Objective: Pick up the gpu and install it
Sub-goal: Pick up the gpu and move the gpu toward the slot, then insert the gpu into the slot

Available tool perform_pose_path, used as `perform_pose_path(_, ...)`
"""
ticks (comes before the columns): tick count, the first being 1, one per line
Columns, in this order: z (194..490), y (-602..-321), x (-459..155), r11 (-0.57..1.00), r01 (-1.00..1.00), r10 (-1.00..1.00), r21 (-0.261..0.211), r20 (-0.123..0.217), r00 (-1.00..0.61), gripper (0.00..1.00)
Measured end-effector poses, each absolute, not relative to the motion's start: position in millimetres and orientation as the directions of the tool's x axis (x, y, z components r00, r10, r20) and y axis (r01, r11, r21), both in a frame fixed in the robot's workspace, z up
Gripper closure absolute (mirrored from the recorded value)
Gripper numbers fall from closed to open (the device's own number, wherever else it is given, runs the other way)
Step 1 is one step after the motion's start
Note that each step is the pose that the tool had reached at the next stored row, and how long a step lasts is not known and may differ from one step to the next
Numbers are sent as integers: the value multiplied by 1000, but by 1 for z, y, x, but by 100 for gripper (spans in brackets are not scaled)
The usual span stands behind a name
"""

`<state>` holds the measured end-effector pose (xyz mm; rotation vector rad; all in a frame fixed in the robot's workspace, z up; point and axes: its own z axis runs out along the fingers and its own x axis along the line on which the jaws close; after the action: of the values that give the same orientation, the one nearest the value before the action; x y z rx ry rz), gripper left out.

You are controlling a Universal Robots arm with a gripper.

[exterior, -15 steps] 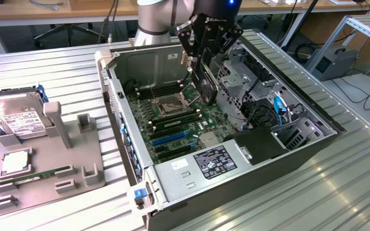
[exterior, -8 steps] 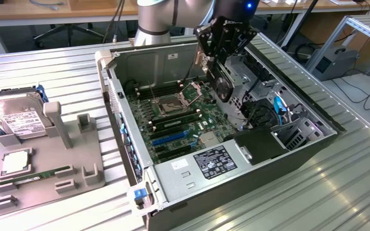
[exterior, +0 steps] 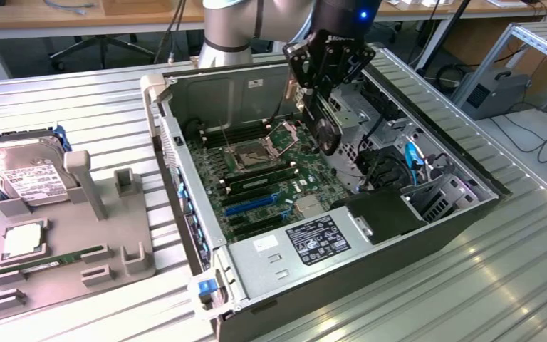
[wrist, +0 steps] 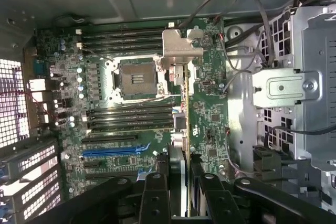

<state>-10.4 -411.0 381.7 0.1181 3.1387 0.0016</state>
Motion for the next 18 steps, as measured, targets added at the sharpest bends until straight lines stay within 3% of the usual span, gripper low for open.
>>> perform_pose_path(18,381,-411,-10,998,61,61,1,-1,-998,73)
